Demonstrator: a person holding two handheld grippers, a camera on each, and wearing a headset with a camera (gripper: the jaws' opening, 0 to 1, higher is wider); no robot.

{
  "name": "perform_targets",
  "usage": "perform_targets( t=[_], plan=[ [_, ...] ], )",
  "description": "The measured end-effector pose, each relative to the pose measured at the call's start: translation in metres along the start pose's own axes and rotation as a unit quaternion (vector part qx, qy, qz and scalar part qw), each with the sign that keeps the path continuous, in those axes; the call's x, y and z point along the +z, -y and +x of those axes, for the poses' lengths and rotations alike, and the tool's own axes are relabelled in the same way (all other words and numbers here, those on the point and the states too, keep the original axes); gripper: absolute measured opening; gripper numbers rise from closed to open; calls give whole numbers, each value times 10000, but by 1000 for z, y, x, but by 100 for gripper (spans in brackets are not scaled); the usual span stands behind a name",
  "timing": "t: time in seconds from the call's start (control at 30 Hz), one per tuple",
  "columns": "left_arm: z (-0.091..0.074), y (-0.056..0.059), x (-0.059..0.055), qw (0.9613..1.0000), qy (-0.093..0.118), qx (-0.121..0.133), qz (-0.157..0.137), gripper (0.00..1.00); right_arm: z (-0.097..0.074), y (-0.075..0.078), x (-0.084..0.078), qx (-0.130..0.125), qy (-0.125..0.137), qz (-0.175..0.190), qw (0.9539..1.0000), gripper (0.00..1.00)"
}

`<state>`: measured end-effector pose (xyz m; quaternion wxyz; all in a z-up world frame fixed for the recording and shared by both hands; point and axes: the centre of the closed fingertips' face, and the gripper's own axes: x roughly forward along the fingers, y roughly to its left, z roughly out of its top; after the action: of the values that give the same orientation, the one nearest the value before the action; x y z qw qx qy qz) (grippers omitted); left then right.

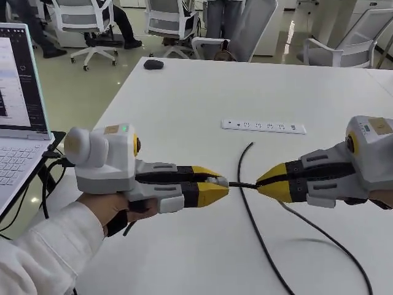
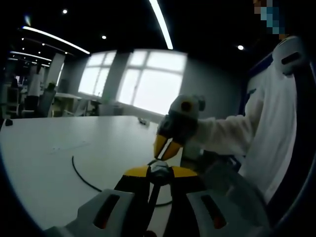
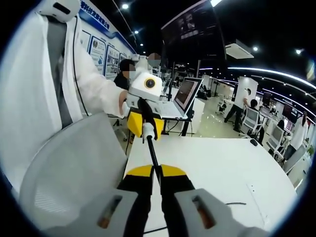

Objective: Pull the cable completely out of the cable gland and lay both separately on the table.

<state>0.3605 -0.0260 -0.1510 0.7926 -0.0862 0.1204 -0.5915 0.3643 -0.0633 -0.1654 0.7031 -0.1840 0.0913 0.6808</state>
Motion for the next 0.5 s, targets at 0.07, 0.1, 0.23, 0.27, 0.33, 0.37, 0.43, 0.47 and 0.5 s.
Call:
perform_targets(
  t=[0.07,0.1,0.23,0.27,0.33,0.37,0.43,0.47,0.5],
  plan=[
    [0,0,0,10000,3,0,1,16,0,0,0,-11,0,-13,10000,3],
    [1,0,1,10000,8,-3,-1,16,0,0,0,-15,2,-26,10000,3],
    [1,2,-1,10000,-25,-24,2,16,-2,-5,4,148,39,9,9999,9],
    [2,2,-1,10000,-22,-28,-5,16,-1,-5,9,121,102,-29,9999,16],
    [3,3,-1,10000,-14,-35,-14,16,1,-6,13,118,114,-134,9998,24],
    [3,3,-1,10000,-10,-38,-12,16,2,-6,13,143,81,-184,9997,22],
    [4,3,-1,10000,-1,-51,-14,16,4,-7,16,159,93,-233,9996,20],
    [5,3,0,10000,2,-54,-13,16,5,-6,17,159,110,-245,9995,21],
    [5,3,0,10000,9,-60,-11,16,7,-6,18,154,117,-269,9995,21]
  ],
)
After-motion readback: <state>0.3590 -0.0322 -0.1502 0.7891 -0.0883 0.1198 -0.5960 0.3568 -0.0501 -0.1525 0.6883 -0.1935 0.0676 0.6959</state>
